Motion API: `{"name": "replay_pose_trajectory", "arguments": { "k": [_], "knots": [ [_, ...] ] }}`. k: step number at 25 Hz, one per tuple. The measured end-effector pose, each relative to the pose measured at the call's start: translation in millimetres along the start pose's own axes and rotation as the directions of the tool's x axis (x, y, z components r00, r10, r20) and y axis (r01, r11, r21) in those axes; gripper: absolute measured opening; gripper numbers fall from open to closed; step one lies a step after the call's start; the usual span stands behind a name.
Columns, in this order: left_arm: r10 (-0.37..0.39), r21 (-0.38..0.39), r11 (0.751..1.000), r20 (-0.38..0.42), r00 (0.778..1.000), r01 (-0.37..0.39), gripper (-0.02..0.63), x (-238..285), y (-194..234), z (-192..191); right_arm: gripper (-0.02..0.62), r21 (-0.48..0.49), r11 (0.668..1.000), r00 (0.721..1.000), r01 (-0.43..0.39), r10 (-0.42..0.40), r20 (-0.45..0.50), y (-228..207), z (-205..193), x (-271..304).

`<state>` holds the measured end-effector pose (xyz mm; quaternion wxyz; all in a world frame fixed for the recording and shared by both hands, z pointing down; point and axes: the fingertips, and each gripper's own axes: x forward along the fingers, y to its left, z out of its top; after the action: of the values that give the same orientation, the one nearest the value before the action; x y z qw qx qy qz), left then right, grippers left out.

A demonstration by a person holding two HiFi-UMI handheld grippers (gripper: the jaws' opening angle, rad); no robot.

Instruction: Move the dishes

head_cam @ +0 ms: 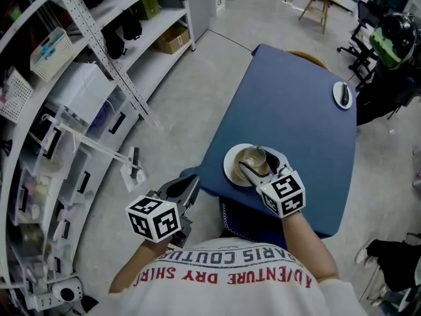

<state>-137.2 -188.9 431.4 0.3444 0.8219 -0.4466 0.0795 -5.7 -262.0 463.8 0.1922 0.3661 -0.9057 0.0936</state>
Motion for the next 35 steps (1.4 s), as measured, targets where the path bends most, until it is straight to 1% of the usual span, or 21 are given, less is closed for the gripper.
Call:
{"name": "replay_pose_trajectory", "arguments": {
  "k": [6,11,14,19,23,29,35],
  "knots": [
    [-0.023,0.005,1.000,0.005,1.000,0.023,0.029,3,-11,-1,0.285,0.004,1.000,0.998,0.031,-0.031,0.049,-10,17,-25],
    [-0.051,0.009,0.999,0.007,0.999,0.051,0.029,8,-19,0,0.285,0.008,0.996,0.993,0.094,-0.095,0.071,-31,31,-51],
    [-0.061,0.006,0.998,0.001,0.998,0.061,0.029,14,-25,-2,0.287,0.010,0.990,0.988,0.137,-0.138,0.075,-49,31,-66],
    [-0.078,0.014,0.997,-0.003,0.997,0.078,0.029,24,-35,-2,0.285,0.019,0.976,0.975,0.215,-0.216,0.047,-81,15,-82],
    [-0.088,0.025,0.996,-0.019,0.996,0.088,0.029,34,-42,-2,0.286,0.031,0.967,0.967,0.253,-0.253,0.000,-104,-8,-85],
    [-0.080,0.026,0.996,-0.053,0.995,0.081,0.029,42,-41,-6,0.285,0.075,0.962,0.964,0.263,-0.259,-0.057,-124,-38,-74],
    [-0.051,0.013,0.999,-0.077,0.996,0.052,0.029,45,-31,-11,0.287,0.111,0.953,0.960,0.281,-0.276,-0.053,-141,-55,-61]
  ]
}}
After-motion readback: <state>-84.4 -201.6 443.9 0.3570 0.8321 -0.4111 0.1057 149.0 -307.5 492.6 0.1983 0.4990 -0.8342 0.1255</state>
